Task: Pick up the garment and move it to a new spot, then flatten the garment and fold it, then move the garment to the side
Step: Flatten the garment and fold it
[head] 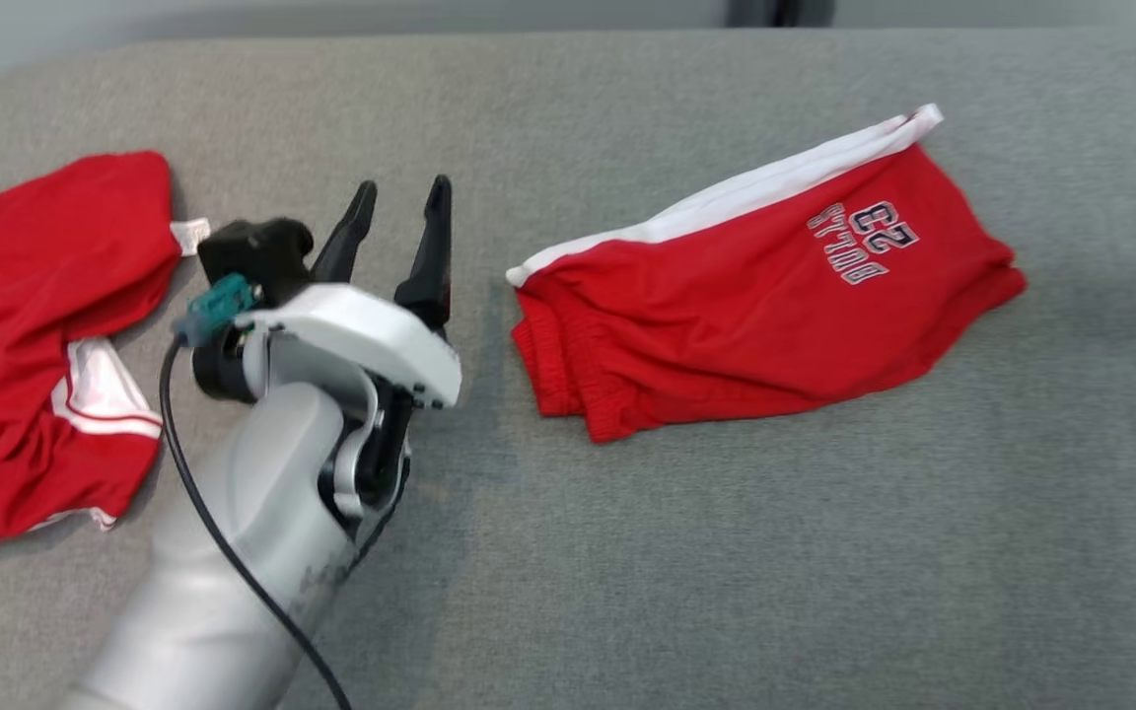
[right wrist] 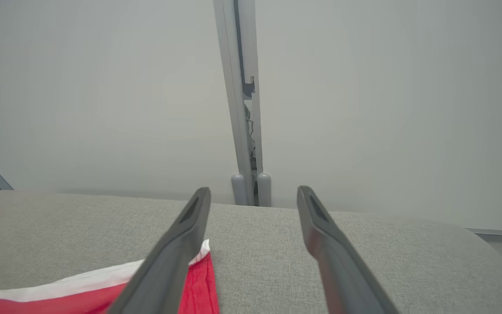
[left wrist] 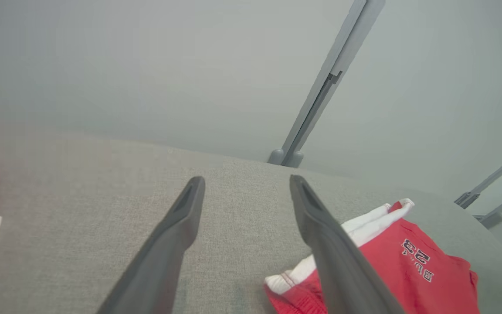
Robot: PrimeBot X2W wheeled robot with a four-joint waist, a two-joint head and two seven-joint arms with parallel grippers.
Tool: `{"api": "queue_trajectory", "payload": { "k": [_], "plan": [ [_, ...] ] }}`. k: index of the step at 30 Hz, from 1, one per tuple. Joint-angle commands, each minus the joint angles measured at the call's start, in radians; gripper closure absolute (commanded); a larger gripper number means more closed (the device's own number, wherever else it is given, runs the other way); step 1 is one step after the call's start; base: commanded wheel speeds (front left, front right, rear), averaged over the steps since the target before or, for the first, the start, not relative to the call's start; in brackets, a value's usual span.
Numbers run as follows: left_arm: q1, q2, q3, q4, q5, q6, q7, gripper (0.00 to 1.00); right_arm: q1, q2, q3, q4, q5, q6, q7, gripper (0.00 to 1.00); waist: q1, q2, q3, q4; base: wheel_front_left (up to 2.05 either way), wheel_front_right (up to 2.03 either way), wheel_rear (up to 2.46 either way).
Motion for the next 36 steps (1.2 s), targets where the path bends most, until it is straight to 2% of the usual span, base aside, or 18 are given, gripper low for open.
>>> {"api": "queue_trajectory", "payload": {
  "k": [1,4,7,8,14,19,23,30,36],
  "plan": [
    [0.073,0.005,0.042,-0.040,0.081,0.022,-0.004,0.00,0.078,0.024,-0.073,-0.023,-0.051,0.000,-0.004,0.00,0.0000,-0.0001,-0.045,-0.037,0.00,0.00,0.00],
    [0.163,0.014,0.114,-0.112,0.219,0.055,-0.004,0.00,0.181,0.059,-0.191,-0.068,-0.149,0.000,-0.004,0.00,0.0000,-0.0001,-0.079,-0.059,0.00,0.00,0.00],
    [0.266,0.010,0.178,-0.176,0.337,0.067,-0.004,0.00,0.285,0.104,-0.299,-0.113,-0.252,0.000,-0.005,0.00,0.0000,-0.0001,-0.108,-0.077,0.00,0.00,0.00],
    [0.266,0.010,0.178,-0.176,0.337,0.067,-0.004,0.00,0.285,0.104,-0.299,-0.113,-0.252,0.000,-0.005,0.00,0.0000,-0.0001,-0.108,-0.077,0.00,0.00,0.00],
    [0.454,-0.027,0.316,-0.258,0.476,0.033,-0.005,0.00,0.478,0.209,-0.486,-0.175,-0.428,0.000,-0.003,0.00,0.0000,-0.0001,-0.151,-0.096,0.00,0.00,0.00],
    [0.564,-0.065,0.384,-0.268,0.548,-0.002,-0.005,0.00,0.594,0.287,-0.576,-0.180,-0.481,0.000,-0.003,0.00,0.0000,-0.0001,-0.172,-0.087,0.00,0.00,0.00],
    [0.605,-0.092,0.411,-0.261,0.583,-0.031,-0.005,0.00,0.632,0.333,-0.619,-0.119,-0.430,0.000,0.008,0.00,0.0000,-0.0001,-0.174,-0.061,0.00,0.00,0.00],
    [0.604,-0.110,0.389,-0.235,0.635,-0.058,-0.005,0.00,0.597,0.376,-0.663,-0.024,-0.260,0.000,0.121,0.00,0.0000,-0.0001,-0.151,0.009,0.00,0.00,0.00],
    [0.587,-0.114,0.302,-0.230,0.650,-0.089,-0.005,0.00,0.554,0.374,-0.714,0.029,-0.102,0.000,0.242,0.00,0.0000,-0.0001,-0.118,0.074,0.00,0.00,0.00]
  ]
}}
